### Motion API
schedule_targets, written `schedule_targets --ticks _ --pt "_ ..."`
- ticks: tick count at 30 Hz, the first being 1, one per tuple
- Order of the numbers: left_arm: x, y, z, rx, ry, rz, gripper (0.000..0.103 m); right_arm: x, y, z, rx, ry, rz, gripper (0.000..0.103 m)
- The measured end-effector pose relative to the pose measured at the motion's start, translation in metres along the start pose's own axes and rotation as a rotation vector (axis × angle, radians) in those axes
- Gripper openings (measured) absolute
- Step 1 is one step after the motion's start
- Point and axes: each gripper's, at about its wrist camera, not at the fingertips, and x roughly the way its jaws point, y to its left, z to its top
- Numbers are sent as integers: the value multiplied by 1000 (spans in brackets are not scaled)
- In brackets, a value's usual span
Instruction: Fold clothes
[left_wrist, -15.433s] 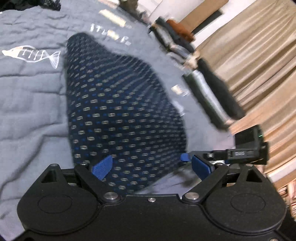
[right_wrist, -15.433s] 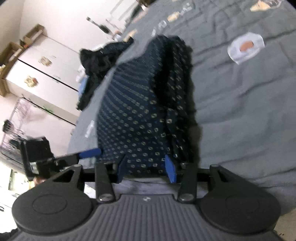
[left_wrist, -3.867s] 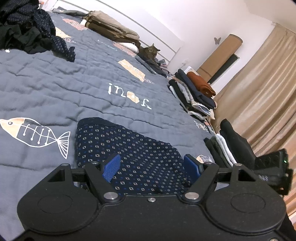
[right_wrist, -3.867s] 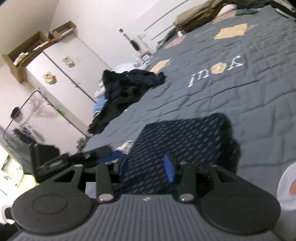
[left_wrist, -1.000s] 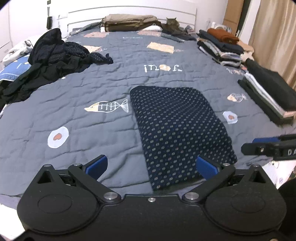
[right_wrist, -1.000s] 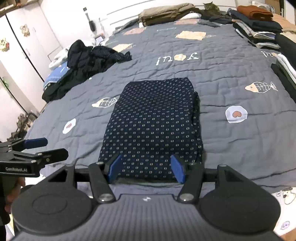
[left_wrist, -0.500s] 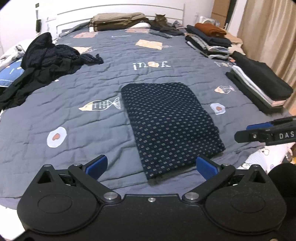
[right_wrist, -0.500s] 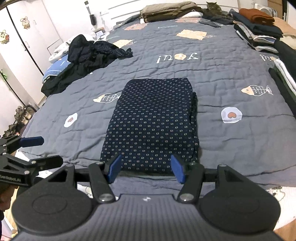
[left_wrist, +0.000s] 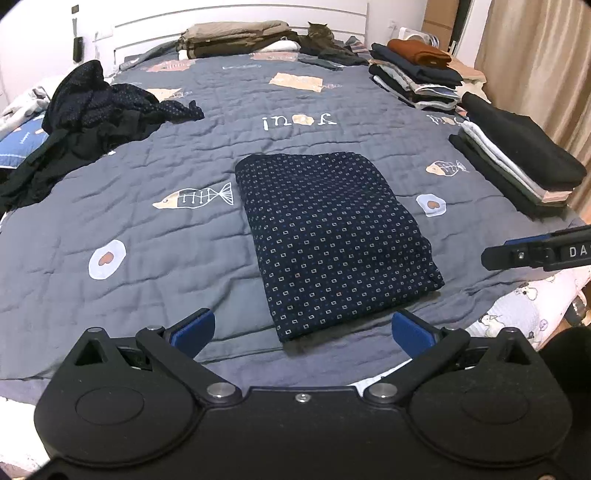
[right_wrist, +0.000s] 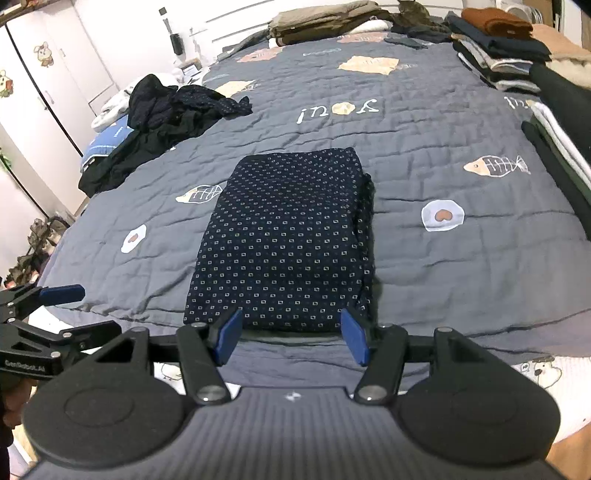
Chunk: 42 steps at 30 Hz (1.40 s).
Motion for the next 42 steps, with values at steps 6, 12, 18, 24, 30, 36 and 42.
schedule_targets --ticks 6,12,18,24,30,36,42 --pt "-14 2 7 -14 -9 22 103 -6 3 2 -11 -6 19 58" --pt "-29 3 13 -31 -29 35 103 -16 17 2 -45 -8 38 58" --pt "-42 -4 12 -9 -44 59 103 -29 24 1 -54 -23 49 58" --pt "-55 -15 7 -7 -46 78 103 -42 30 -3 -66 -33 53 58" --pt "-65 -25 1 -1 -51 94 103 -53 36 -8 -88 -41 35 58" --pt "-73 -29 -7 1 -52 93 103 -64 39 -10 -98 -54 36 58" --pt "-74 -25 -7 -5 -54 95 103 -70 44 -9 -104 -60 32 58"
